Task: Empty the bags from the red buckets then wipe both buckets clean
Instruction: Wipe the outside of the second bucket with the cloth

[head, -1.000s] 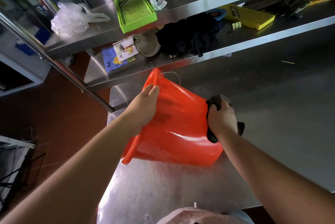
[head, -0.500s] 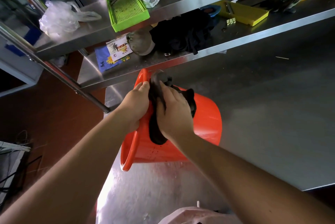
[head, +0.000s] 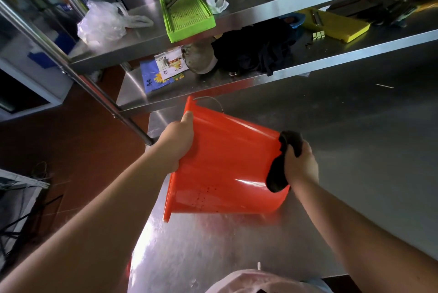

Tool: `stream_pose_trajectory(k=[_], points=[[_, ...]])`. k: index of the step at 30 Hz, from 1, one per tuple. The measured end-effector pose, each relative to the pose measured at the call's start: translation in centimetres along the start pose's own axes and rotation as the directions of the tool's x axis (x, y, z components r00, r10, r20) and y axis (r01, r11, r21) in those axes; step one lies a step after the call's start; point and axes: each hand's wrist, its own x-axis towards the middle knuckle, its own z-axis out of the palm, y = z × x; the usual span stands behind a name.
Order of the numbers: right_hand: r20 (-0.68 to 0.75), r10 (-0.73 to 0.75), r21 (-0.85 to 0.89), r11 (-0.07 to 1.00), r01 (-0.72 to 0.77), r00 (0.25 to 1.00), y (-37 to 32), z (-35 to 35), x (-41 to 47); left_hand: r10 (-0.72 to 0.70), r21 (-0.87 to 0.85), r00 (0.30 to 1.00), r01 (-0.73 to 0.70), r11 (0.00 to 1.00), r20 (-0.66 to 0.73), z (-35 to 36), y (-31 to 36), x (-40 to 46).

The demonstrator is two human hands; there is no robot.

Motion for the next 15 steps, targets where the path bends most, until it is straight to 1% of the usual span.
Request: stream_pose_trajectory(k=[2, 5, 8, 10, 11, 13, 15], points=[[0.012, 0.0, 0.01, 1.0, 0.0, 1.0, -0.5, -0.2, 0.4, 0.046, 0.003, 0.999, -0.046, 0.999, 0.019, -0.2, 0.3, 0.2], [-0.008, 0.009, -0.005, 1.0, -0.009, 1.0, -1.2, -1.2, 1.8, 0.05, -0.162, 0.995, -0.036, 0.986, 0.086, -0.9, 0.5, 0.4], [-0.004, 0.042, -0.047, 0.998, -0.042, 0.999, -1.4, -2.4, 3.5, 0.087, -0.175, 0.973, -0.049, 0.983, 0.215, -0.5, -0.2, 0.2], [0.013, 0.063, -0.079, 0.995, -0.062, 0.998, -1.4, -2.9, 4.3, 0.079, -0.244, 0.949, -0.003, 0.97, 0.306, 0.5, -0.9, -0.4], [0.018, 0.071, -0.096, 0.993, -0.069, 0.997, -1.5, -3.0, 4.5, 0.071, -0.285, 0.944, 0.025, 0.958, 0.322, 1.1, -1.0, -0.7], [0.024, 0.067, -0.132, 0.989, -0.064, 0.997, -1.7, -3.0, 4.6, 0.054, -0.35, 0.952, 0.057, 0.935, 0.301, 2.0, -0.9, -0.9], [0.036, 0.016, -0.183, 0.983, -0.01, 0.999, -2.5, -2.7, 3.9, 0.062, -0.332, 0.963, 0.029, 0.943, 0.261, 2.6, -0.3, -1.0]])
